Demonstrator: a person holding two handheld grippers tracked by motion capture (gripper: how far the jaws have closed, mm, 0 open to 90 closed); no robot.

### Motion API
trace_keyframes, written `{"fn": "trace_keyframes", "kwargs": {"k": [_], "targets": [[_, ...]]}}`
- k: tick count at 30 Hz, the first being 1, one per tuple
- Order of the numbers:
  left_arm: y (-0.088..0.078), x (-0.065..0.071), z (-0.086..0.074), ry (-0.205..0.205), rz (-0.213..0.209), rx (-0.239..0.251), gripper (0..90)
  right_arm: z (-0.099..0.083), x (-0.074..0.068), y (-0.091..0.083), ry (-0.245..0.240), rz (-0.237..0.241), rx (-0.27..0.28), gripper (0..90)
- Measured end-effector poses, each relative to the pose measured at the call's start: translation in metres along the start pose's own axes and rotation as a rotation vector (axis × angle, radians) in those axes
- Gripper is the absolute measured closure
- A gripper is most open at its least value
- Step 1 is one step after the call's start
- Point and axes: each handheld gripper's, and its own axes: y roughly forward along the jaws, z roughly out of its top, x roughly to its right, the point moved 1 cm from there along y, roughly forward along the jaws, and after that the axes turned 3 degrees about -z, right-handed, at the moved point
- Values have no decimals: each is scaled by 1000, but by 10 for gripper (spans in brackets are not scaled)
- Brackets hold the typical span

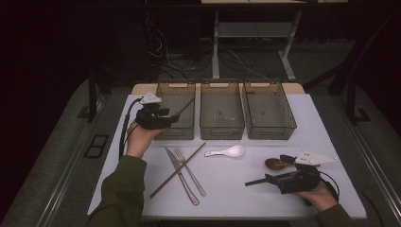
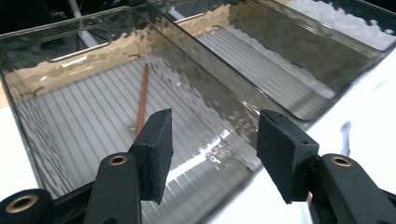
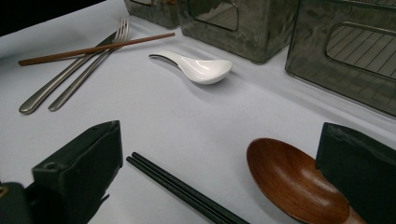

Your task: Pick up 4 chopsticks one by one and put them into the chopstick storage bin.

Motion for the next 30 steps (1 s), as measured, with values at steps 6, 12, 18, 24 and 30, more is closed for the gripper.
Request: {"fn": "trace_keyframes", "kwargs": {"k": [6, 12, 18, 24, 30], "targets": [[-5, 13, -9, 21, -19, -15, 426, 0, 0, 0, 1, 1, 0, 7], [-12, 25, -24, 31, -37, -20, 426, 0, 0, 0, 2, 2, -1, 6], [-18, 36, -38, 38, -66, -36, 459, 0, 0, 0, 3, 1, 0, 6], [-21, 46, -52, 37, -79, -53, 481, 0, 0, 0, 3, 1, 0, 6], [-25, 56, -62, 51, -83, -62, 520, 0, 0, 0, 5, 2, 6, 6]]}}
